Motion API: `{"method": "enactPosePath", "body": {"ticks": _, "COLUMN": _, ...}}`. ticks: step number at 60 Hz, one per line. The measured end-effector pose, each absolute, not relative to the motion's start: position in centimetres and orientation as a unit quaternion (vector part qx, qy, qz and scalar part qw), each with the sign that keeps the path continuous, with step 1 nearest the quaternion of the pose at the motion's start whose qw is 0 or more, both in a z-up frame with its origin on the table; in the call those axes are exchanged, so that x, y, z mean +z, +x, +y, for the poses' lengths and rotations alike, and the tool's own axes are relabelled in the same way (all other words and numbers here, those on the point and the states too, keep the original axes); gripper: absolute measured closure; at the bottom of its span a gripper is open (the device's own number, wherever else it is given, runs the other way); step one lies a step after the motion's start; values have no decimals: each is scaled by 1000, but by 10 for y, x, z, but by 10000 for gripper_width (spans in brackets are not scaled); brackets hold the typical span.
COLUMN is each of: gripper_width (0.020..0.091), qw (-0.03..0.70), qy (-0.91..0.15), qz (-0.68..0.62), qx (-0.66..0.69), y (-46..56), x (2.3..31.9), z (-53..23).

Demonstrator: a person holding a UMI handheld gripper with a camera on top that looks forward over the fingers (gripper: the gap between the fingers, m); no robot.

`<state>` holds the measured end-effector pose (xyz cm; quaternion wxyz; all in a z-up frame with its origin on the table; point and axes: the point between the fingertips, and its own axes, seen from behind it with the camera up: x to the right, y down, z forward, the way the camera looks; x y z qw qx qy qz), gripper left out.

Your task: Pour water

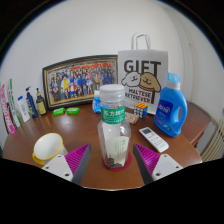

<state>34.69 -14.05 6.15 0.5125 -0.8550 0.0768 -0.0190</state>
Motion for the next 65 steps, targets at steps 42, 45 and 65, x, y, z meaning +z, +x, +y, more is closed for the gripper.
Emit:
{"method": "enactPosePath", "body": {"ticks": 42, "gripper_width": 249, "qw": 470, "qy": -880, "qz": 48, "qx": -43, "y": 201, "x": 218, "z": -362}}
{"method": "enactPosePath", "body": {"ticks": 45, "gripper_width": 249, "qw": 463, "qy": -884, "qz": 49, "qx": -46, "y": 199, "x": 217, "z": -374}}
{"method": "enactPosePath", "body": {"ticks": 65, "gripper_width": 248, "qw": 463, "qy": -882, "qz": 60, "qx": -59, "y": 204, "x": 219, "z": -399}}
